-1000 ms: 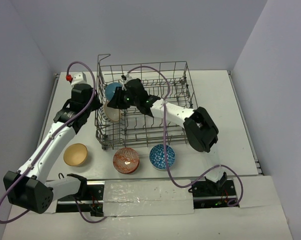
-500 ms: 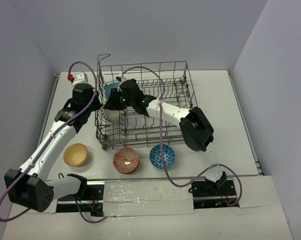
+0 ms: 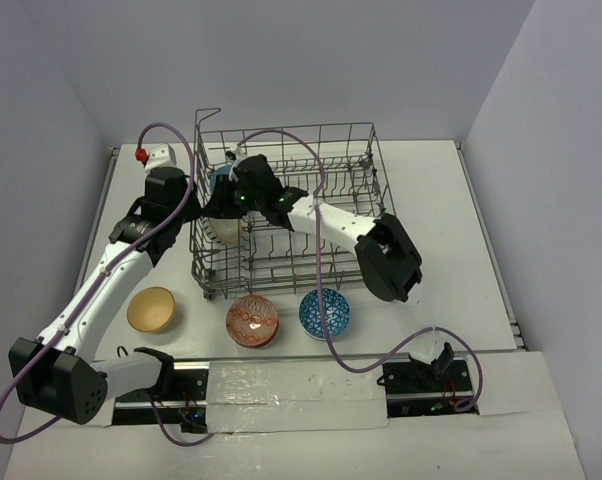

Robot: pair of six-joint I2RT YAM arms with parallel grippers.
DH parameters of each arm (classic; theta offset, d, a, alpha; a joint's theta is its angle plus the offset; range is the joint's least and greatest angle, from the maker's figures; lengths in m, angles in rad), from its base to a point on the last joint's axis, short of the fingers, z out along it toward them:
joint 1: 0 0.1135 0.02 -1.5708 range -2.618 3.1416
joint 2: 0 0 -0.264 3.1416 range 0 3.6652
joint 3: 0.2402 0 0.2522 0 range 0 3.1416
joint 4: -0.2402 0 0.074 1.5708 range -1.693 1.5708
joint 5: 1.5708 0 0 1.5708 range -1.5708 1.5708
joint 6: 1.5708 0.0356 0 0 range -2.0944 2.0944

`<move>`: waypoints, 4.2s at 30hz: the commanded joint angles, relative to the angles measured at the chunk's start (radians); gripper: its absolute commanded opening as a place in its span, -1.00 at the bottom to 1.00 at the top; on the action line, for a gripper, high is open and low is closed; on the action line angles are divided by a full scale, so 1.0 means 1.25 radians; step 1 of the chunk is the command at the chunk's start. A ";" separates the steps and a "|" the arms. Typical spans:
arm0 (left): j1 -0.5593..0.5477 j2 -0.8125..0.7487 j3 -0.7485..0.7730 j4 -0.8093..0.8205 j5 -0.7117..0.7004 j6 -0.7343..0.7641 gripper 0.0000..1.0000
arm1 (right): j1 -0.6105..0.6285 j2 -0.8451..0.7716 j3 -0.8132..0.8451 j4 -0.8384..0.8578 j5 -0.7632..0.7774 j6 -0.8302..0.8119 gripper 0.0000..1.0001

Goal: Load the bowls into the dish rack
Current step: Turn the bowl upside down over the dish rack.

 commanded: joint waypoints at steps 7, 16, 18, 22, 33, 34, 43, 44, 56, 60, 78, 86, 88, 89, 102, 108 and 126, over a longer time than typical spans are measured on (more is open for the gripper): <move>-0.002 -0.009 0.025 0.004 -0.005 -0.003 -0.65 | 0.011 0.024 0.049 -0.013 -0.010 -0.017 -0.36; -0.003 -0.010 0.025 0.005 -0.005 -0.003 -0.65 | 0.011 0.023 0.044 -0.007 -0.011 -0.014 -0.69; -0.003 -0.010 0.024 0.005 -0.005 -0.003 -0.65 | 0.011 0.019 0.043 -0.010 -0.007 -0.018 -0.70; -0.003 -0.013 0.025 0.004 -0.005 -0.003 -0.65 | 0.009 0.001 0.035 -0.018 0.004 -0.029 -0.71; -0.003 -0.013 0.024 0.004 -0.005 -0.002 -0.65 | -0.007 -0.056 -0.036 -0.006 0.028 -0.040 -0.65; -0.003 -0.013 0.024 0.005 -0.005 -0.002 -0.64 | -0.009 -0.060 -0.047 -0.006 0.029 -0.043 -0.63; -0.003 -0.011 0.023 0.005 -0.004 -0.002 -0.64 | -0.021 -0.090 -0.074 -0.017 0.056 -0.060 -0.51; -0.003 -0.011 0.024 0.005 -0.002 -0.002 -0.65 | -0.022 -0.093 -0.075 -0.019 0.059 -0.061 -0.51; -0.003 -0.011 0.024 0.005 0.001 -0.002 -0.65 | -0.038 -0.136 -0.107 -0.044 0.096 -0.089 -0.46; -0.003 -0.011 0.024 0.005 0.004 -0.002 -0.64 | -0.044 -0.147 -0.128 -0.049 0.103 -0.094 -0.39; -0.002 -0.006 0.023 0.007 0.010 -0.002 -0.65 | -0.066 -0.185 -0.194 -0.072 0.136 -0.127 -0.32; -0.003 -0.002 0.024 0.007 0.015 -0.002 -0.65 | -0.079 -0.201 -0.241 -0.064 0.140 -0.132 -0.30; -0.002 0.000 0.024 0.007 0.016 -0.002 -0.66 | -0.080 -0.201 -0.239 -0.065 0.139 -0.134 -0.30; -0.002 0.001 0.024 0.008 0.016 -0.002 -0.65 | -0.080 -0.202 -0.239 -0.065 0.139 -0.136 -0.30; -0.003 -0.002 0.023 0.010 0.014 0.002 -0.65 | -0.082 -0.231 -0.230 -0.076 0.128 -0.157 -0.28; -0.003 -0.022 0.019 0.023 0.003 0.007 -0.66 | -0.088 -0.302 -0.243 -0.087 0.114 -0.196 -0.26; -0.002 -0.090 0.004 0.059 -0.107 0.036 -0.53 | -0.095 -0.424 -0.312 -0.125 0.080 -0.300 -0.18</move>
